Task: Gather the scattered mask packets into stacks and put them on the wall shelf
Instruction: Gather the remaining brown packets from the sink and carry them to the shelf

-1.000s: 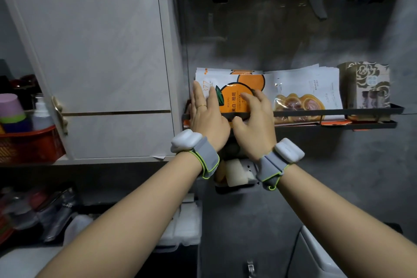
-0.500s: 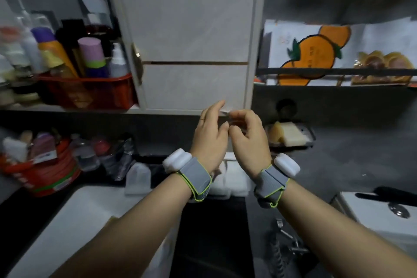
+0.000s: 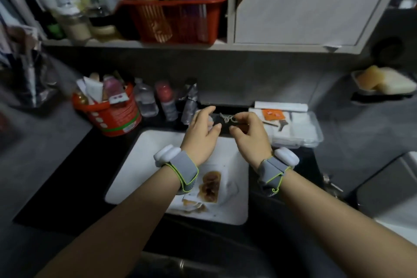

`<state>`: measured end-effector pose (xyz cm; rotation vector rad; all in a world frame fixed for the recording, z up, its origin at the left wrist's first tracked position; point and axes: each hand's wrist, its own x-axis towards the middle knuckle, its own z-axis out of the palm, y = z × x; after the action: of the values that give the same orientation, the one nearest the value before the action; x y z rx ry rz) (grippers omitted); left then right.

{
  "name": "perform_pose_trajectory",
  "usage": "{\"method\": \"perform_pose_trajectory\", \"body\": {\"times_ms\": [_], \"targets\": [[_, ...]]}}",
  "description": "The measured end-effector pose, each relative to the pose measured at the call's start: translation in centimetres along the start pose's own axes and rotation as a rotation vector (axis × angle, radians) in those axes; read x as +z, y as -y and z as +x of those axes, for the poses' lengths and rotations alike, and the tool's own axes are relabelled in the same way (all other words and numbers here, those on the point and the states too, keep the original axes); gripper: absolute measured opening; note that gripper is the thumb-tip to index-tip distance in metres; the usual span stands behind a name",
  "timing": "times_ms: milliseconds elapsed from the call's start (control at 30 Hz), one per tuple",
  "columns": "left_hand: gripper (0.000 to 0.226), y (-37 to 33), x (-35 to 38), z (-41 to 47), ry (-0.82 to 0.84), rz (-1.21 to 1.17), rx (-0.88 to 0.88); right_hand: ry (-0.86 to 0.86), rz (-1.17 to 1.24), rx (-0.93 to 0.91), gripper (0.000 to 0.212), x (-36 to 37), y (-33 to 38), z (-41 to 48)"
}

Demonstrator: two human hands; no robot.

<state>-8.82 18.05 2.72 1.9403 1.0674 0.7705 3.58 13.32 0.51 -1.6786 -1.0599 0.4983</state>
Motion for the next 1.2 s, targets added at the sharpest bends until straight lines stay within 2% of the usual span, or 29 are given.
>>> {"method": "perform_pose_trajectory", "body": {"times_ms": [200, 333, 733, 833, 1000, 1200], "targets": [[0.046, 6.5, -1.8, -1.2, 0.085, -0.053, -0.169, 0.086, -0.072, 0.165, 0.027, 4.2, -3.8, -2.0], [0.044, 10.2, -1.4, -1.3, 0.084, -0.083, -0.254, 0.158, -0.104, 0.249, 0.028, 5.5, -6.2, -3.2], [0.039, 18.2, -0.6, -1.2, 0.096, -0.049, -0.44, 0.403, -0.196, 0.328, 0.022, 9.9, -9.5, -2.4], [0.036, 20.6, -0.7, -0.4, 0.091, 0.002, -0.478, 0.451, -0.184, 0.371, 0.025, 11.0, -10.2, -1.5], [0.05, 23.3, -0.7, 0.4, 0.168, 0.25, -0.581, 0.523, -0.203, 0.451, 0.034, 12.3, -11.4, -0.6], [0.05, 25.5, 0.0, 1.4, 0.258, 0.271, -0.63, 0.501, -0.057, 0.56, 0.036, 14.6, -13.5, -0.2]]}}
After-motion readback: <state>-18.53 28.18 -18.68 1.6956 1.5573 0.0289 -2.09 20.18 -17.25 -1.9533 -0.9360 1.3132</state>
